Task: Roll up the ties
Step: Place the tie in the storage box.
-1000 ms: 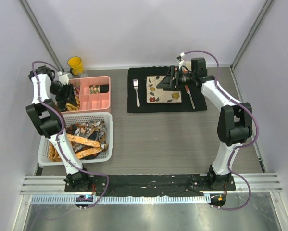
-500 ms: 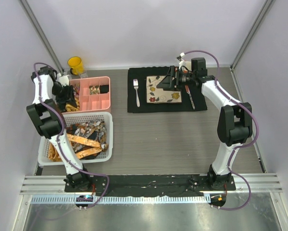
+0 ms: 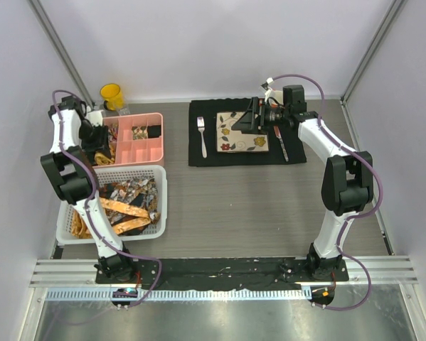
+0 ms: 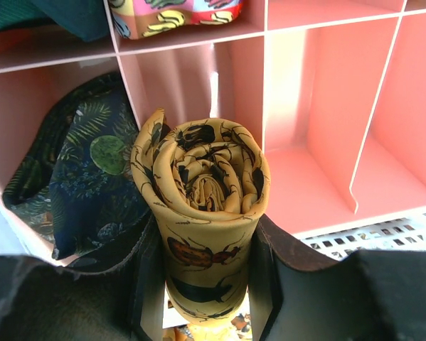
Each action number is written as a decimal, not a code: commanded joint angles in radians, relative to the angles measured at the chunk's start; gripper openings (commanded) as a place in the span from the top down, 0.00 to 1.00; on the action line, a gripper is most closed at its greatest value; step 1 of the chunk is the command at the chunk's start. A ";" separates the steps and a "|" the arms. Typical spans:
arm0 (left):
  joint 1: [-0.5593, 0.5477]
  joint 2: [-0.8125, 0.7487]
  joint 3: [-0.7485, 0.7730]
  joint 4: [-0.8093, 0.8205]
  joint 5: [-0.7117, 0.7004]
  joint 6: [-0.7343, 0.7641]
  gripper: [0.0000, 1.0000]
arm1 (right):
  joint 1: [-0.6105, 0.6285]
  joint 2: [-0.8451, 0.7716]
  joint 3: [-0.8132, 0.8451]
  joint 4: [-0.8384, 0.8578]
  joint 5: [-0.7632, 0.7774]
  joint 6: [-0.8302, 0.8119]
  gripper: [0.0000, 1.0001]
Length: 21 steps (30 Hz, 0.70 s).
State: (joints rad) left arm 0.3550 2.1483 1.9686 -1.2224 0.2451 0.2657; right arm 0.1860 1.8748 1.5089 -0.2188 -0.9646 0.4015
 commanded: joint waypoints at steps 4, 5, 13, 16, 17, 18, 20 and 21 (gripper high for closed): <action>-0.036 -0.094 -0.002 0.073 -0.072 0.024 1.00 | -0.002 0.007 0.024 0.006 -0.005 -0.010 0.00; -0.042 -0.096 -0.008 0.077 -0.069 0.027 1.00 | -0.003 0.007 0.024 0.006 -0.006 -0.009 0.00; -0.079 -0.087 -0.043 0.090 -0.062 0.010 1.00 | -0.002 0.004 0.022 0.004 -0.006 -0.012 0.00; -0.076 -0.079 -0.042 0.100 -0.096 0.015 1.00 | -0.005 0.006 0.025 0.001 -0.006 -0.015 0.00; -0.079 -0.077 -0.039 0.103 -0.101 0.017 1.00 | -0.005 0.007 0.025 0.001 -0.006 -0.013 0.00; -0.074 -0.079 -0.036 0.103 -0.104 0.018 1.00 | -0.008 0.007 0.027 -0.001 -0.008 -0.013 0.00; -0.065 -0.080 -0.025 0.103 -0.113 0.023 1.00 | -0.006 0.007 0.027 -0.001 -0.008 -0.013 0.01; -0.062 -0.080 -0.022 0.101 -0.113 0.026 1.00 | -0.008 0.009 0.027 -0.002 -0.008 -0.013 0.01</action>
State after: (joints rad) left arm 0.2783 2.1109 1.9301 -1.1484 0.1658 0.2737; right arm 0.1829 1.8748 1.5089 -0.2192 -0.9649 0.4011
